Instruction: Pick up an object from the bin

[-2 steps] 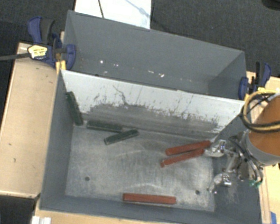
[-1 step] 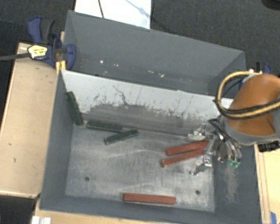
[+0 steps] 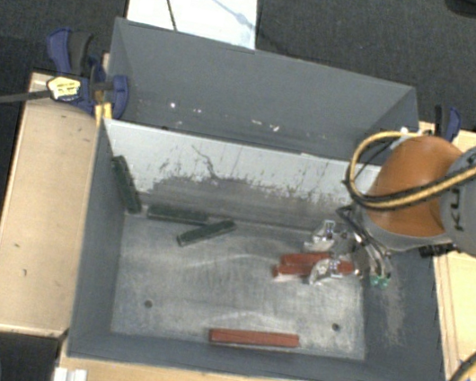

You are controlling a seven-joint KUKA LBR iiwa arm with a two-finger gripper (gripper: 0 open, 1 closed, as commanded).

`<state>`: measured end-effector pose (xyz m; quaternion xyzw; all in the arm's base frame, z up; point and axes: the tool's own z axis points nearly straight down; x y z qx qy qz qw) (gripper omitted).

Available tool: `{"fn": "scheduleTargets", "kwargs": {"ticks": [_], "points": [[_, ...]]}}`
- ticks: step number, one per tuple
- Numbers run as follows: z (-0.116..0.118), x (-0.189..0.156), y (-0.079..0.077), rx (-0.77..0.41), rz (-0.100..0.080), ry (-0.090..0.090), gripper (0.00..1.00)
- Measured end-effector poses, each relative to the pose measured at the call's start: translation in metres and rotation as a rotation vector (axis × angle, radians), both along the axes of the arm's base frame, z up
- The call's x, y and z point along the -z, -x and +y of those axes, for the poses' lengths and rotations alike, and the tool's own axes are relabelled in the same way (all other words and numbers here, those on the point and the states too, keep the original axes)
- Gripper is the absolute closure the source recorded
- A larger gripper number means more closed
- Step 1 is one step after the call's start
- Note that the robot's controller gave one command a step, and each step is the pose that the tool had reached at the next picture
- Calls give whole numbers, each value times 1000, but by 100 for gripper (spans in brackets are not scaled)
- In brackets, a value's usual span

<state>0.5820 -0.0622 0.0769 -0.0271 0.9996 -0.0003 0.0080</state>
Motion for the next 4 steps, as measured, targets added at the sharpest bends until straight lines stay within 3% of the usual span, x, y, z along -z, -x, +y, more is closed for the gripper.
{"fn": "scheduleTargets", "kwargs": {"ticks": [1, 2, 3, 4], "points": [[0, 0, 0, 0, 0, 0, 100], [6, -117, 9, -66, 14, 0, 100], [6, -117, 9, -67, 14, 0, 100], [6, -161, 13, -73, 21, -1, 100]]}}
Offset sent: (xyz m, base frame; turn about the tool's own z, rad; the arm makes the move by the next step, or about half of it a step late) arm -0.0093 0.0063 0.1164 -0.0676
